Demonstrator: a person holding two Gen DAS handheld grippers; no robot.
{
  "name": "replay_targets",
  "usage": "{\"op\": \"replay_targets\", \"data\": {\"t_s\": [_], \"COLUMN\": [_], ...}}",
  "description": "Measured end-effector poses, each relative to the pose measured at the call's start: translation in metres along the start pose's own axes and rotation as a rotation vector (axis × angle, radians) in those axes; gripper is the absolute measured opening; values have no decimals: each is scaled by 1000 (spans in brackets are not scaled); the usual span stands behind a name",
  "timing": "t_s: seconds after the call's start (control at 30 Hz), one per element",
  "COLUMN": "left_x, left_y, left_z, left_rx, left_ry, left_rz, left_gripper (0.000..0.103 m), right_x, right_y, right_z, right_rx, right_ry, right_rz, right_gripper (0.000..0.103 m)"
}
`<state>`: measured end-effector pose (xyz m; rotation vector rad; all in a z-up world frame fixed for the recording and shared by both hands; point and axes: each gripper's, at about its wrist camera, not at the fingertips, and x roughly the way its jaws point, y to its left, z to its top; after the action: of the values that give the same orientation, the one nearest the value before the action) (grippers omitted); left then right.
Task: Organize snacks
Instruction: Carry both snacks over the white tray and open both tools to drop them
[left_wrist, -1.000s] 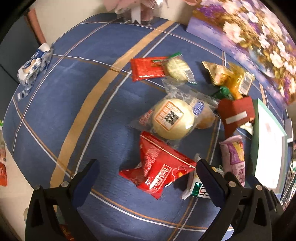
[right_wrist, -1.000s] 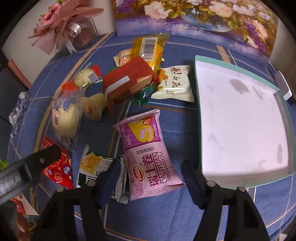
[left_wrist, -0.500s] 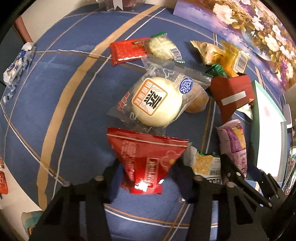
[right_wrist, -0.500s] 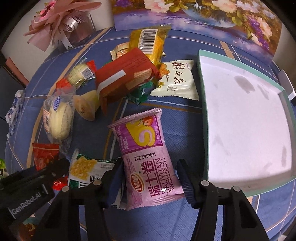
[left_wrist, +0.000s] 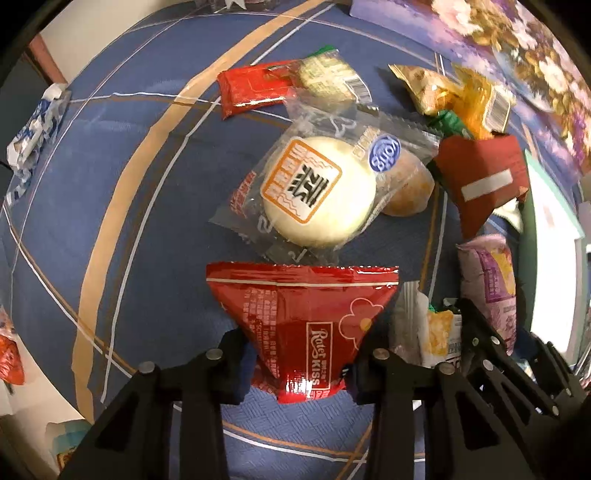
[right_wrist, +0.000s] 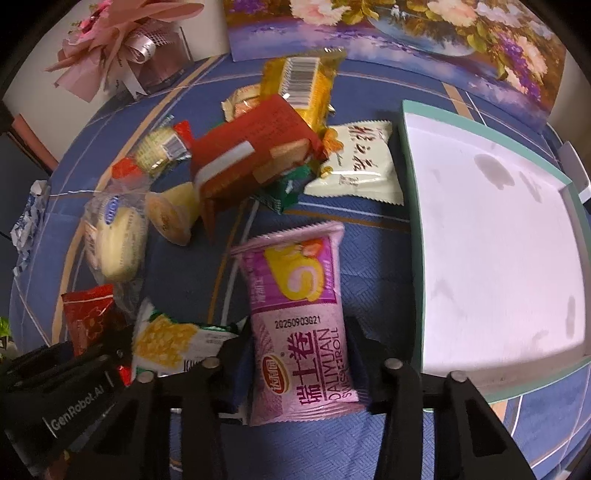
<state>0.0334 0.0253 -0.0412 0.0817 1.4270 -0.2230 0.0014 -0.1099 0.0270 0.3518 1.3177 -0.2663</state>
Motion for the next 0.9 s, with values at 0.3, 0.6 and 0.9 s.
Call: {"op": "replay_targets", "data": {"t_s": [0.3, 0.6, 0.9], "left_x": [-54, -96, -76], "left_y": [7, -25, -120], "left_z": [-6, -15, 1], "left_rx": [-15, 52, 248], "left_ry": [-120, -221, -234], "left_rz": [-39, -69, -133], "left_gripper": [39, 39, 39], "right_x": [-32, -63, -60], "right_y": [-1, -35, -121], "right_z": [7, 15, 25], "right_rx": [32, 144, 319], "right_ry": [-56, -147, -166], "right_rz": [68, 70, -17], "right_gripper": [44, 44, 44]}}
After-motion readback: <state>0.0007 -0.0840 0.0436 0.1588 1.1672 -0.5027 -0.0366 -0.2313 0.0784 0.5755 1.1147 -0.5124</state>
